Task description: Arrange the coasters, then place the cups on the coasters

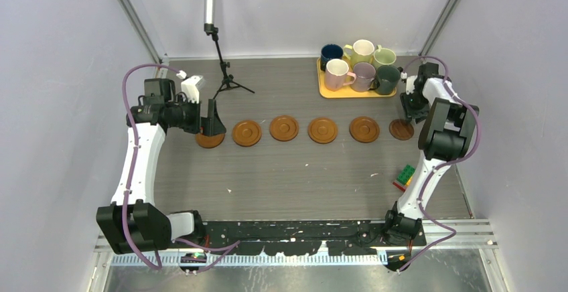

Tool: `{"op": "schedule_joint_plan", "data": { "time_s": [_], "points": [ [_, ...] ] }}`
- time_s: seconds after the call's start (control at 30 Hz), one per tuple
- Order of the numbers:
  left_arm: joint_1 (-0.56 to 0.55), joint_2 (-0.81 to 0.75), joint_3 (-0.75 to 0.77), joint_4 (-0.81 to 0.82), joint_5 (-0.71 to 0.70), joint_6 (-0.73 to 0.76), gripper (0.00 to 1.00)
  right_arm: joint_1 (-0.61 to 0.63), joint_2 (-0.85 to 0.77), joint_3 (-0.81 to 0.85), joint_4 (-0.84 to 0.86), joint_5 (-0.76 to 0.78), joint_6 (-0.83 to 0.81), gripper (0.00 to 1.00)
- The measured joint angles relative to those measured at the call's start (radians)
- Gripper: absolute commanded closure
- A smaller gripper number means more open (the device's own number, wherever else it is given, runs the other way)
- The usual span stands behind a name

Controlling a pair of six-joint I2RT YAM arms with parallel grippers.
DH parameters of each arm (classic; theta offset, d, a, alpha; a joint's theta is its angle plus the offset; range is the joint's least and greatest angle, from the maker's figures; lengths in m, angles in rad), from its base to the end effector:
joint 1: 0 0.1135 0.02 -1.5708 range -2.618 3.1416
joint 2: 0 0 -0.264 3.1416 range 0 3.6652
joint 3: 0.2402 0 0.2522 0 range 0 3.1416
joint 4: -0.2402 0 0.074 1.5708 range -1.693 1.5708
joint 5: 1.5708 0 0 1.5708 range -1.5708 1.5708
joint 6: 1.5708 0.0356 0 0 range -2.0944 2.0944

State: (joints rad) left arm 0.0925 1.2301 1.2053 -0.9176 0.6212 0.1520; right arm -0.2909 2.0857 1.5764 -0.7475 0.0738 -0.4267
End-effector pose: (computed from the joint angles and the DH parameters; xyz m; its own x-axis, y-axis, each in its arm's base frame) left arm 0.2396 0.0014 0.3329 -0.7560 0.0535 -0.6524 0.3845 0.8429 -0.3764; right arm 0.4083 -0.1250 0.1721 -0.9569 -0.1444 -0.2521 -0.0968 0.9767 -0.1917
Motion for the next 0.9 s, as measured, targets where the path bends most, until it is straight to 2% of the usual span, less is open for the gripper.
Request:
{"op": "schedule_joint_plan", "data": {
  "time_s": [0.17,0.37,0.5,0.63,0.9],
  "points": [
    [0.000,0.002,0.000,-0.006,0.000,0.019,0.00,-0.005,-0.018,0.010,-0.019,-0.054,0.020,0.44],
    [0.000,-0.008,0.000,-0.033,-0.012,0.058,0.00,-0.005,-0.121,0.120,-0.096,-0.176,0.060,0.29],
    [0.000,-0.023,0.000,-0.049,-0.018,0.088,0.00,-0.005,-0.220,0.206,-0.113,-0.262,0.091,0.29],
    [-0.005,-0.023,0.000,-0.065,-0.017,0.110,0.00,-0.005,-0.253,0.257,-0.103,-0.316,0.135,0.29],
    [-0.080,-0.005,0.000,-0.067,-0.019,0.140,0.00,-0.007,-0.068,0.336,-0.072,-0.359,0.209,0.42]
  ]
}}
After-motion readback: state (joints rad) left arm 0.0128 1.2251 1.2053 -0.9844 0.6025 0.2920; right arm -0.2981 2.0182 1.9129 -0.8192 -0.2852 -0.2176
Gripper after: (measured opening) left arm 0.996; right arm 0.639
